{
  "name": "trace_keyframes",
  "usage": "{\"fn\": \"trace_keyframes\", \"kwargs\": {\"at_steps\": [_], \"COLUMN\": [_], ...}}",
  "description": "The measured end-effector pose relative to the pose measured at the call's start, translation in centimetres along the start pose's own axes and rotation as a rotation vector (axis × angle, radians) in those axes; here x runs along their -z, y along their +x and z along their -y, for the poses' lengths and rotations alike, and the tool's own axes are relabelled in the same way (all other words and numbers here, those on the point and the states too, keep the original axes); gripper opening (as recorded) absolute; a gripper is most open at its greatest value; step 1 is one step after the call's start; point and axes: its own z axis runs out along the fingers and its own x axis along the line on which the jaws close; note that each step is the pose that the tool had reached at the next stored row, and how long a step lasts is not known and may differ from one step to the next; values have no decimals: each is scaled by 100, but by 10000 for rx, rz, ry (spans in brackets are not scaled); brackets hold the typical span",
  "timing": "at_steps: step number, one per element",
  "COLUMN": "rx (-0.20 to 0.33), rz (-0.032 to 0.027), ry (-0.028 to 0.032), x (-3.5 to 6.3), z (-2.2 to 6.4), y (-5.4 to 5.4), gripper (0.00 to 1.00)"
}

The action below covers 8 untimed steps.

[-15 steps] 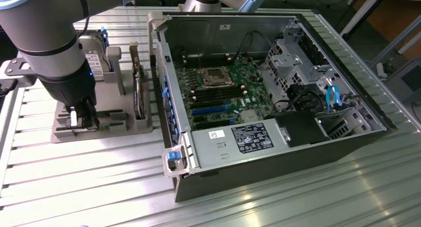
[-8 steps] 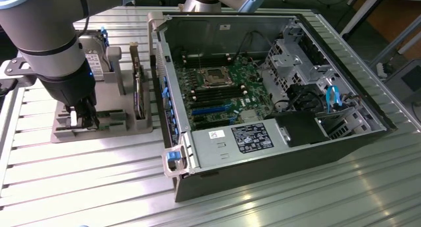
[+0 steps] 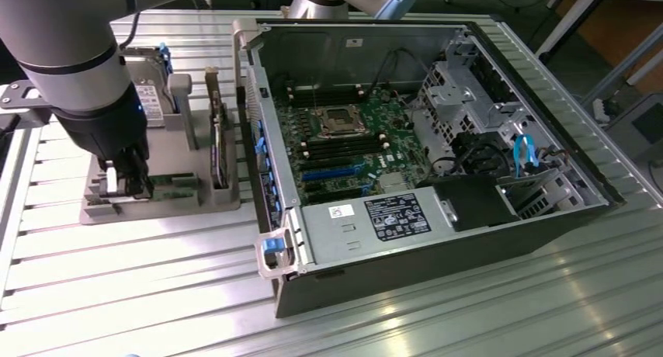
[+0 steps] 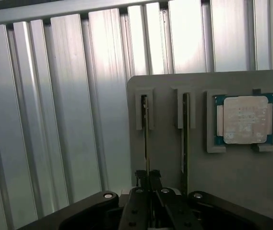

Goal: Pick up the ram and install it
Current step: 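Pick up the ram and move it above insertion slot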

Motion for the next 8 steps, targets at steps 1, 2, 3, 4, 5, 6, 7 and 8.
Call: {"fn": "trace_keyframes", "kwargs": {"at_steps": [1,2,3,4,5,6,7,8], "rx": [0,0,1,1,1,1,1,2], "rz": [-8,-12,-17,-23,-28,-33,-38,-44], "ry": [0,0,1,1,2,3,3,3], "x": [15,38,53,76,111,140,161,189], "z": [0,1,2,3,5,6,7,8], "y": [1,3,4,6,8,10,12,14], "gripper": [11,11,11,11,11,11,11,11]}}
